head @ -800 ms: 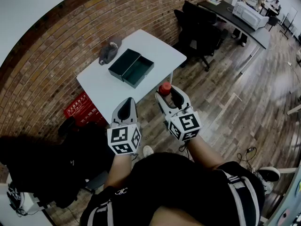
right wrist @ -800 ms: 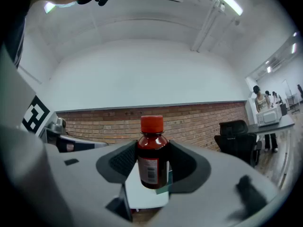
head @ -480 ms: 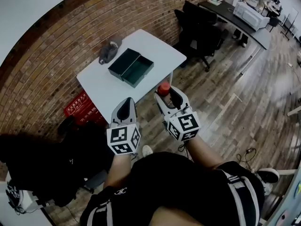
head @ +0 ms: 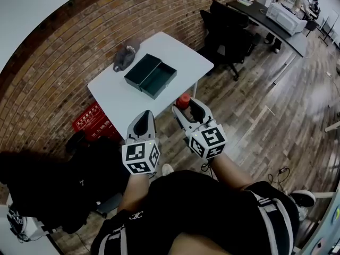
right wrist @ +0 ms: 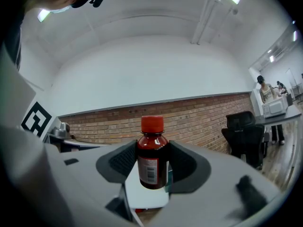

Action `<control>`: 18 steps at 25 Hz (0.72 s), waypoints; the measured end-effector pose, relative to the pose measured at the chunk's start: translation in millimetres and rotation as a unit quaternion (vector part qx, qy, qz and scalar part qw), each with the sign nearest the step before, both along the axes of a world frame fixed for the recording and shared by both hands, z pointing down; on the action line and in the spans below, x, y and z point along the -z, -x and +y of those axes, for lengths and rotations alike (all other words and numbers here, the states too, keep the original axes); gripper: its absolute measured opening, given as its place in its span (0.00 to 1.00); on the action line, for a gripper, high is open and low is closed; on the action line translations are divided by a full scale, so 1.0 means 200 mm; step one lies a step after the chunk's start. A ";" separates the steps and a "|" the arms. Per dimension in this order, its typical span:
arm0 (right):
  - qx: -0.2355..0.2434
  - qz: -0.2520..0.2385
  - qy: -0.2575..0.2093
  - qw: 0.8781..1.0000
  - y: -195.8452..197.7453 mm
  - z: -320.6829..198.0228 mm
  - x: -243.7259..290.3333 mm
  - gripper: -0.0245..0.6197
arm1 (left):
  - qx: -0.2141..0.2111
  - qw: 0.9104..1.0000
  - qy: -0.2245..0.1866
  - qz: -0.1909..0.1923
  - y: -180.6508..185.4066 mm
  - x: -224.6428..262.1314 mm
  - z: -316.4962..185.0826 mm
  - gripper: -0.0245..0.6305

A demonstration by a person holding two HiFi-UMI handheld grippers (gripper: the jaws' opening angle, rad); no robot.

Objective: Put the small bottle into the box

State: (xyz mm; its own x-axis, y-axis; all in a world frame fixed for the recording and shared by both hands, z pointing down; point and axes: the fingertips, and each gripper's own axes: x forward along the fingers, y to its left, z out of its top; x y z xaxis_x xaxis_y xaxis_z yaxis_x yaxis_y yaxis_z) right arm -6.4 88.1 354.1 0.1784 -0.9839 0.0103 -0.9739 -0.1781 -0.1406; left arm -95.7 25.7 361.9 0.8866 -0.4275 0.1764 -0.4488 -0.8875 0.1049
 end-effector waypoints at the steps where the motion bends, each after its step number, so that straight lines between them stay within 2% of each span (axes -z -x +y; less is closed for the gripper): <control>1: -0.001 -0.001 0.001 1.000 0.00 -0.02 0.00 0.37 | -0.001 1.000 0.001 0.000 0.00 0.00 -0.02 0.06; 18: -0.016 0.013 0.011 1.000 0.05 -0.45 -0.02 0.37 | -0.036 0.999 0.012 0.016 0.00 -0.04 -0.46 0.06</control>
